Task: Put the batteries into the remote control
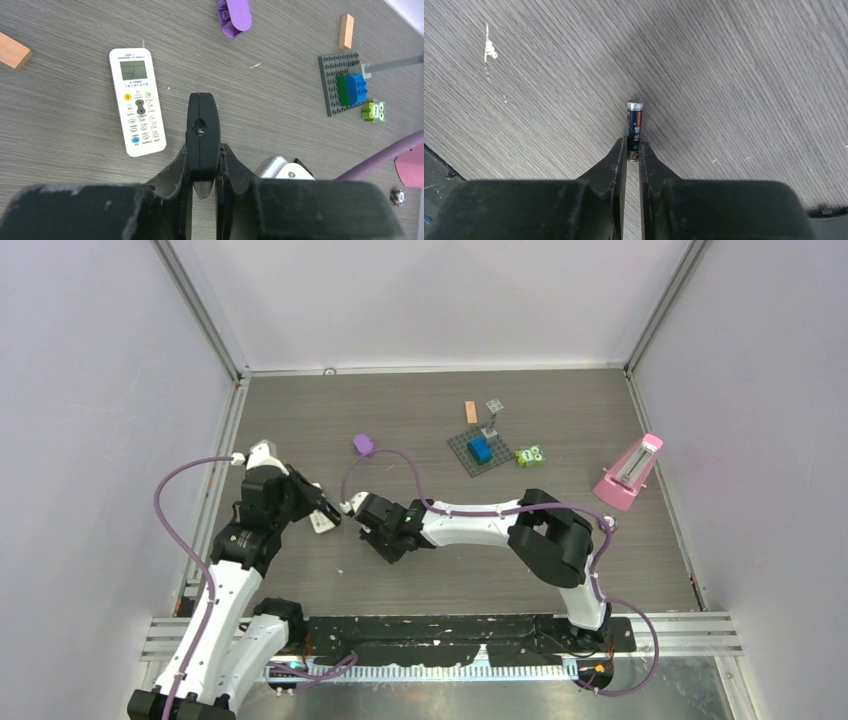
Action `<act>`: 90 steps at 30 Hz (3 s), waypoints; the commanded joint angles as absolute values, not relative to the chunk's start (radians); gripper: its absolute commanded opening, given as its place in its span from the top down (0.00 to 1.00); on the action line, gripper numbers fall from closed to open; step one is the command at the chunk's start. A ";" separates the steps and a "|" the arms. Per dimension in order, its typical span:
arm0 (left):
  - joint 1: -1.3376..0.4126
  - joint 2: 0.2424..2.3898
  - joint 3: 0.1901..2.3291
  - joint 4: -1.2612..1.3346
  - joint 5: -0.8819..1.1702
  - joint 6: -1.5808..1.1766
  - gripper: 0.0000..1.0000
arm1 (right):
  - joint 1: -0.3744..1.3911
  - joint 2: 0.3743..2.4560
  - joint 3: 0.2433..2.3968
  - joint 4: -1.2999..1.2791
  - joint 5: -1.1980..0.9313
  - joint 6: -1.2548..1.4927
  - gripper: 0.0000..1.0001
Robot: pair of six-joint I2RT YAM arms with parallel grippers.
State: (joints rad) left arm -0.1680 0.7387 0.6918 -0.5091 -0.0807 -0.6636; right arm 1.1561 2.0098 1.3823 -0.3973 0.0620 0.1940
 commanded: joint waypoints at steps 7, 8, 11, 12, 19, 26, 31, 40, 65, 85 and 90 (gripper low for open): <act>-0.163 0.832 0.716 -0.342 0.314 -0.661 1.00 | 1.099 1.731 1.292 -0.402 0.096 0.279 0.89; -0.163 0.853 0.715 -0.309 0.389 -0.678 1.00 | 1.094 1.683 1.277 -0.411 0.102 0.283 0.89; -0.163 0.906 0.665 -0.093 0.612 -0.781 1.00 | 1.070 1.575 1.269 -0.470 0.122 0.292 0.89; -0.163 0.923 0.632 0.005 0.669 -0.834 1.00 | 1.062 1.556 1.273 -0.501 0.126 0.293 0.89; -0.171 1.071 0.425 0.814 0.845 -1.327 1.00 | 1.049 1.455 1.433 -0.737 0.149 0.329 0.89; -0.196 1.171 0.371 1.186 0.847 -1.540 1.00 | 1.049 1.468 1.584 -0.903 0.128 0.347 0.87; -0.196 1.189 0.363 1.219 0.865 -1.544 1.00 | 1.056 1.486 1.625 -0.914 0.116 0.307 0.85; -0.196 1.188 0.370 1.201 0.887 -1.525 1.00 | 1.066 1.538 1.682 -0.960 0.121 0.264 0.83; -0.193 1.115 0.394 0.929 0.871 -1.384 1.00 | 1.097 1.654 1.778 -1.099 0.192 0.229 0.79; -0.193 1.101 0.374 0.944 0.890 -1.400 1.00 | 1.096 1.709 1.803 -1.076 0.177 0.216 0.71; -0.193 1.111 0.368 0.965 0.883 -1.427 1.00 | 1.096 1.696 1.800 -1.055 0.202 0.232 0.61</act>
State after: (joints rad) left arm -0.1932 1.1301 0.3649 0.8955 0.8715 -1.3788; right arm 1.0966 1.7020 1.7645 -1.0851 0.1654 0.2180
